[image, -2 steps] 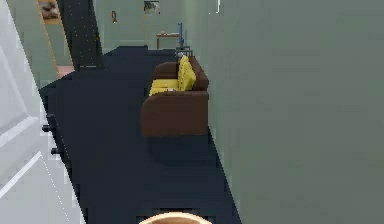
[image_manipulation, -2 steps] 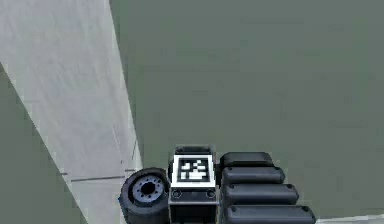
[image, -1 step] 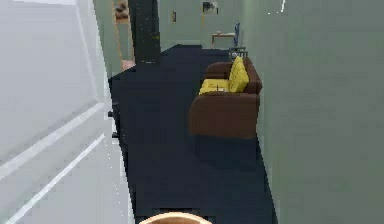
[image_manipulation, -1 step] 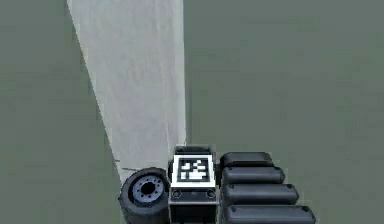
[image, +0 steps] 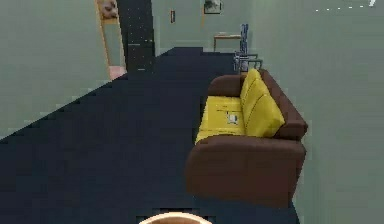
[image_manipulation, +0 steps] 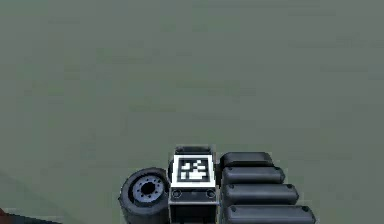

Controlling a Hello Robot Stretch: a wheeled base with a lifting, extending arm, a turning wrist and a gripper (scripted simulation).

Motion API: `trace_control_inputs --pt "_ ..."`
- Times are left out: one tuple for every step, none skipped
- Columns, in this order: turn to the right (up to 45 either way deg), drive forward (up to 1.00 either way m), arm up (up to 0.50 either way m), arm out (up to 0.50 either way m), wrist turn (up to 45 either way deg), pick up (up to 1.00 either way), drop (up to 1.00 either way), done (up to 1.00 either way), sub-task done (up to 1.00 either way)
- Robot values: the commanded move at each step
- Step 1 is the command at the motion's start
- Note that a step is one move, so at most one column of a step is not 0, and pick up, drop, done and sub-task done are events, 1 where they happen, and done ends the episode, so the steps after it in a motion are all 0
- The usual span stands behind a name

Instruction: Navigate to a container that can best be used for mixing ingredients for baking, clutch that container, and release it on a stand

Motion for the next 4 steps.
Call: trace_control_inputs --pt "-9.0 0.0 0.0 0.0 0.0 0.0 0.0 0.0 0.0" --pt "0.0 0.15 0.0 0.0 0.0 0.0 0.0 0.0 0.0" --pt "-24.0 0.0 0.0 0.0 0.0 0.0 0.0 0.0 0.0" --pt "0.0 0.95 0.0 0.0 0.0 0.0 0.0 0.0 0.0"
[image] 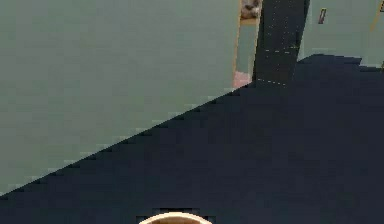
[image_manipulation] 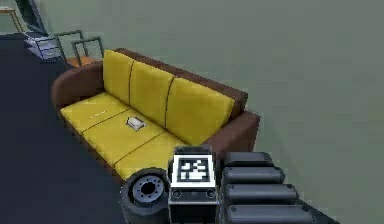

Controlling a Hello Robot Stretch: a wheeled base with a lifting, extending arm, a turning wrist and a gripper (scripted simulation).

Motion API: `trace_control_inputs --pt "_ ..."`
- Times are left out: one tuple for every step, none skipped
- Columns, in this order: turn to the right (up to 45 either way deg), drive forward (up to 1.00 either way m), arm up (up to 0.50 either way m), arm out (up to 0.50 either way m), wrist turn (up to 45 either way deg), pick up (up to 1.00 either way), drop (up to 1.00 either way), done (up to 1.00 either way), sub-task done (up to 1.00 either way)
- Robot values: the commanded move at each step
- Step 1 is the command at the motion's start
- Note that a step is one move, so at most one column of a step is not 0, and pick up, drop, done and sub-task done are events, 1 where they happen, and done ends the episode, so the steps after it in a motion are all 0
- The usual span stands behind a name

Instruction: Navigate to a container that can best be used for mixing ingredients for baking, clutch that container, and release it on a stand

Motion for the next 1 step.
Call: trace_control_inputs --pt "39.0 0.0 0.0 0.0 0.0 0.0 0.0 0.0 0.0"
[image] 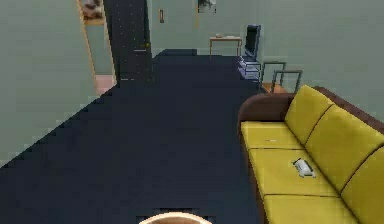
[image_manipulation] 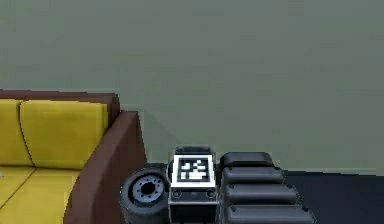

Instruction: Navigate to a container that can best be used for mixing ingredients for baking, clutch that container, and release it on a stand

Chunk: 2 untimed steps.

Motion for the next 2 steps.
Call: trace_control_inputs --pt "0.0 1.0 0.0 0.0 0.0 0.0 0.0 0.0 0.0" --pt "0.0 1.0 0.0 0.0 0.0 0.0 0.0 0.0 0.0"
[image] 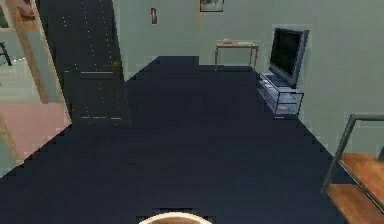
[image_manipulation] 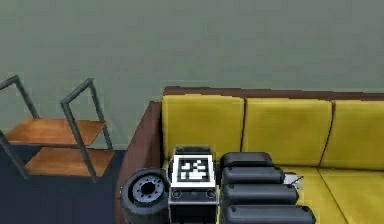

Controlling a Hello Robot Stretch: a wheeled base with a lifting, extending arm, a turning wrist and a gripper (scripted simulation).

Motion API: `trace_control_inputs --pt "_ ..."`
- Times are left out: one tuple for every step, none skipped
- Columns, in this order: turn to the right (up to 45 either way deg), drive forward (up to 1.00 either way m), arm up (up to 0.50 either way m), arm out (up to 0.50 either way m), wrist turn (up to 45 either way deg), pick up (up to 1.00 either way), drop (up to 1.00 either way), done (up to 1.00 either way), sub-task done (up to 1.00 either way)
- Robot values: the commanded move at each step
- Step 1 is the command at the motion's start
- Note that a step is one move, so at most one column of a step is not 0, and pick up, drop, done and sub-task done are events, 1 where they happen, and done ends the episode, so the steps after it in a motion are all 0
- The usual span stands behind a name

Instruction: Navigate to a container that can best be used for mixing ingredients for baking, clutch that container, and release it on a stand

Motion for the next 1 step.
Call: trace_control_inputs --pt "3.0 0.0 0.0 0.0 0.0 0.0 0.0 0.0 0.0"
